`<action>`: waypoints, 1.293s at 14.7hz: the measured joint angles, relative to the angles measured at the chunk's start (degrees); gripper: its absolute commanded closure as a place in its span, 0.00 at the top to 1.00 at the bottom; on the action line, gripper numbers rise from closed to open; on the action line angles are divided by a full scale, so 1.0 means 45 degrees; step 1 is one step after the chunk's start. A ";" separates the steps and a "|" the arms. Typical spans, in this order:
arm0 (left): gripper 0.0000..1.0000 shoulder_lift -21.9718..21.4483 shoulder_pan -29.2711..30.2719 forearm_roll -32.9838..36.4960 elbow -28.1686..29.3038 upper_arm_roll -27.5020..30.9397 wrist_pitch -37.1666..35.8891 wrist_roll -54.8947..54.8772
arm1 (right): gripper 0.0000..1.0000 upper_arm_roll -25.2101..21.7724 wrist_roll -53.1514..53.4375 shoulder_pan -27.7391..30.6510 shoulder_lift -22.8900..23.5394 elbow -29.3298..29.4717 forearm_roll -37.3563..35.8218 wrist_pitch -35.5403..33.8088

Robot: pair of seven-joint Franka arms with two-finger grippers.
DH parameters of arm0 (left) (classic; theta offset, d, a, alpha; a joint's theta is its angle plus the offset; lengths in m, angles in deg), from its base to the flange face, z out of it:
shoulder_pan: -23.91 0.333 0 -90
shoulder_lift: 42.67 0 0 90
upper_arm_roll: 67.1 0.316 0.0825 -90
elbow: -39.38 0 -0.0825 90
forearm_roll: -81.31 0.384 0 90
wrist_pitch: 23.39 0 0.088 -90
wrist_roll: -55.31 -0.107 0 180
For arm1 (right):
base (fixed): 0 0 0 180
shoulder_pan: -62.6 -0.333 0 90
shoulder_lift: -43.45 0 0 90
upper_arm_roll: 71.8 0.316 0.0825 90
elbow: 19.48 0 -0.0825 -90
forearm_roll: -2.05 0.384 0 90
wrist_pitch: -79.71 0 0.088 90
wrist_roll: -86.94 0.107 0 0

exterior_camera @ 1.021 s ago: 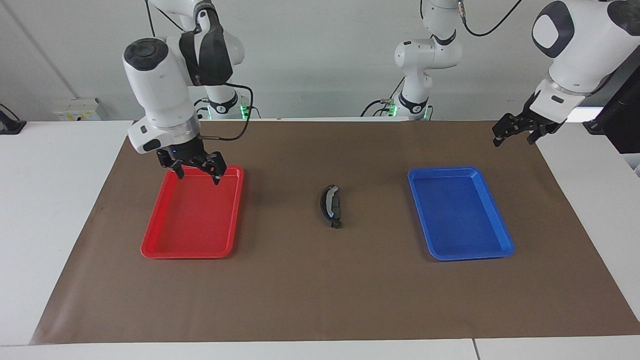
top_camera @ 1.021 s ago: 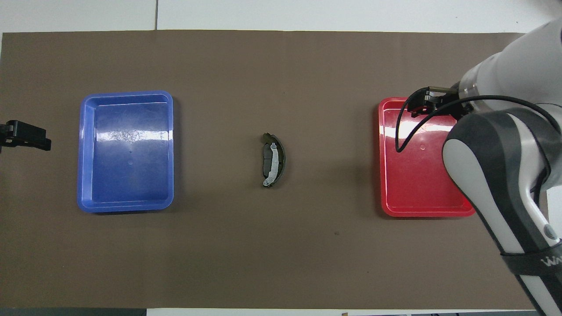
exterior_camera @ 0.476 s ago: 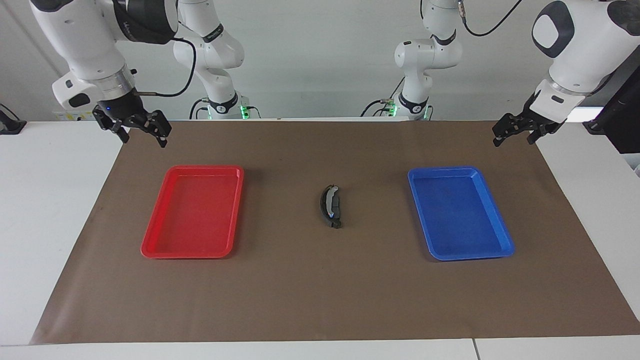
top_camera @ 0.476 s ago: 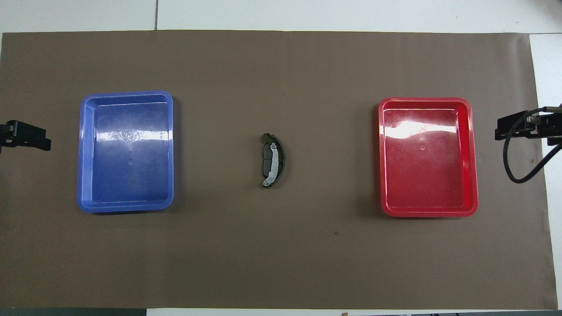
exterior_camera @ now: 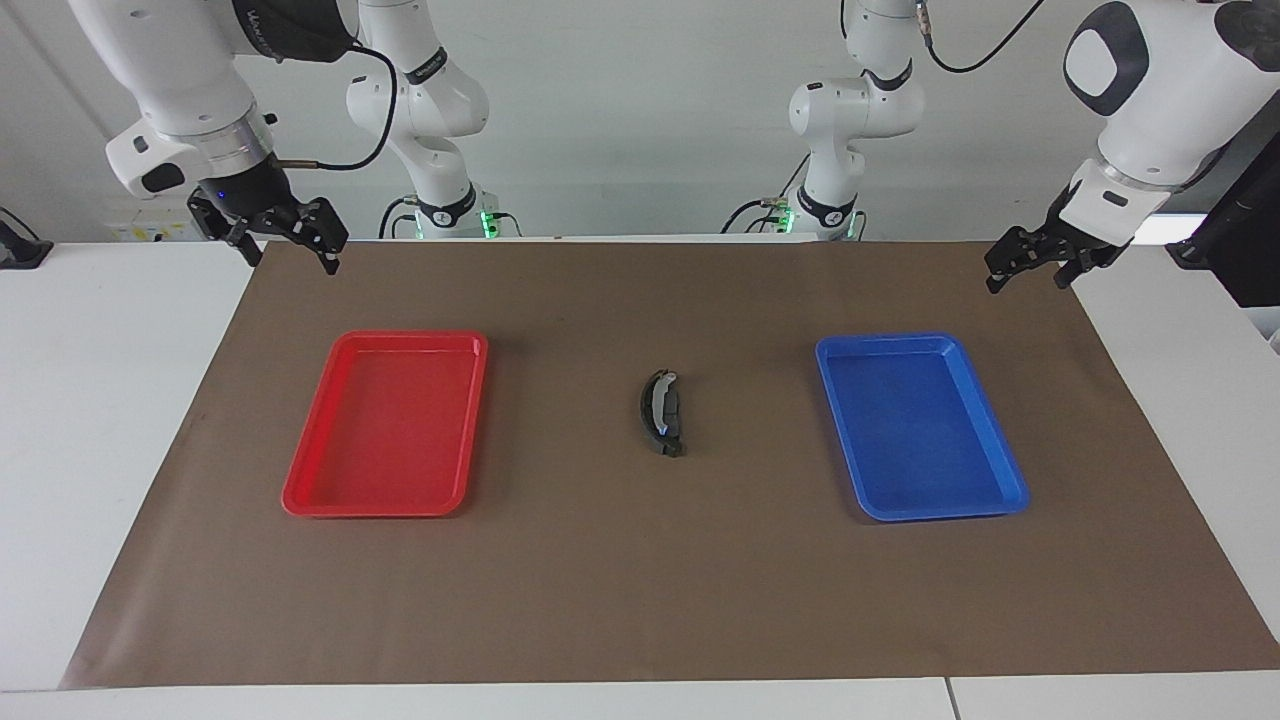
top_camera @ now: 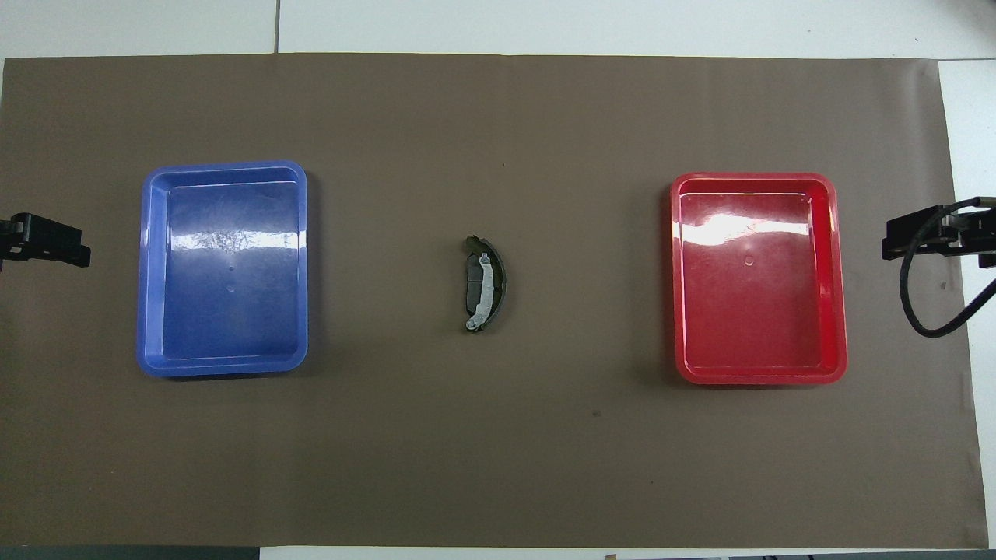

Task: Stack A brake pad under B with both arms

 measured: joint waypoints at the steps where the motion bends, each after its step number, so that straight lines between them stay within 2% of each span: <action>1: 1.00 0.0000 0.0000 0.0000 0.0000 0.0000 0.0000 0.0000 | 1.00 0.0001 0.0000 -0.0008 0.0000 0.0020 0.0004 -0.0090; 6: 1.00 0.0000 0.0000 0.0000 0.0000 0.0000 0.0000 0.0001 | 1.00 0.0002 -0.0015 -0.0082 0.0078 0.0494 0.0320 -0.0703; 19: 1.00 0.0000 0.0000 0.0000 0.0000 0.0000 0.0000 0.0003 | 1.00 0.0033 -0.0216 -0.0114 0.0160 0.0504 0.0287 -0.0511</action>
